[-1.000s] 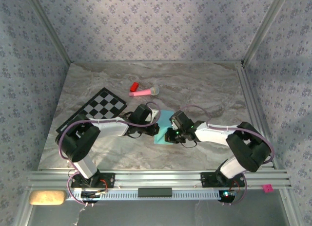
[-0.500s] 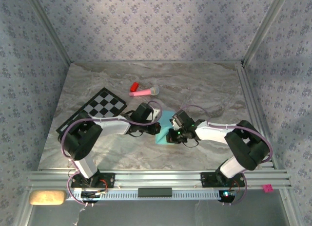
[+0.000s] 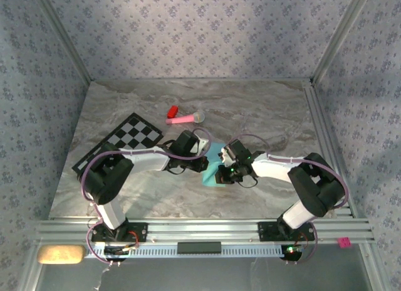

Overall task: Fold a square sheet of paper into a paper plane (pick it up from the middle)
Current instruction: Fold the triangle a second time at the center of the table.

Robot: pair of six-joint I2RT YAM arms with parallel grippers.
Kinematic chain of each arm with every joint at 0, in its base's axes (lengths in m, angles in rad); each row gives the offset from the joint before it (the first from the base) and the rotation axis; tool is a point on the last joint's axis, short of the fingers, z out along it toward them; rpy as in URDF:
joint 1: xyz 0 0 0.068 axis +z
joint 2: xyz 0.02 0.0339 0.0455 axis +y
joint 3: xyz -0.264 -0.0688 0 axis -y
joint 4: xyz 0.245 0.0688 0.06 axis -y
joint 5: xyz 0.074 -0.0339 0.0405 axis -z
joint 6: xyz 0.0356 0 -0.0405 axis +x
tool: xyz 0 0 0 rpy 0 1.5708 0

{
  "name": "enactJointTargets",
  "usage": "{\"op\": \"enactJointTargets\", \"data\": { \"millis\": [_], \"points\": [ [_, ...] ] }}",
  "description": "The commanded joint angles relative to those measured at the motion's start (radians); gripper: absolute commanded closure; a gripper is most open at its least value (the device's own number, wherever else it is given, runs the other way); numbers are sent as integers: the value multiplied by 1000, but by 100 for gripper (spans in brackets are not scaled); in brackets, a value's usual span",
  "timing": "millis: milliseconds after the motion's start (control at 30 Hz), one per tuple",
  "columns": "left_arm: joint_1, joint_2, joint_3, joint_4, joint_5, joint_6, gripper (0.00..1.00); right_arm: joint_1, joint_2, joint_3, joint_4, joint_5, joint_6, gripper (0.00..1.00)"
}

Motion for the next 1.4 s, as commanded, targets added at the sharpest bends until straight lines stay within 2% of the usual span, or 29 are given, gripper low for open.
{"op": "enactJointTargets", "data": {
  "millis": [0, 533, 767, 1067, 1200, 1367],
  "points": [
    [4, 22, 26, -30, 11, 28, 97, -6, 24, -1, -86, 20, -23, 94],
    [4, 40, 43, -41, -16, 43, 96, -7, 25, -10, -74, 21, -15, 93],
    [4, 62, 33, -40, 1, 27, 98, -4, -7, 7, -53, 21, 19, 90],
    [4, 68, 12, -26, 17, -12, 98, 19, -69, 20, -42, 98, 79, 86],
    [1, 67, 5, -34, 6, -58, 98, 20, -139, -14, -39, 174, 193, 83],
    [-19, 46, -28, -22, -49, -162, 99, 27, -199, -64, 6, 197, 302, 81]
  ]
}}
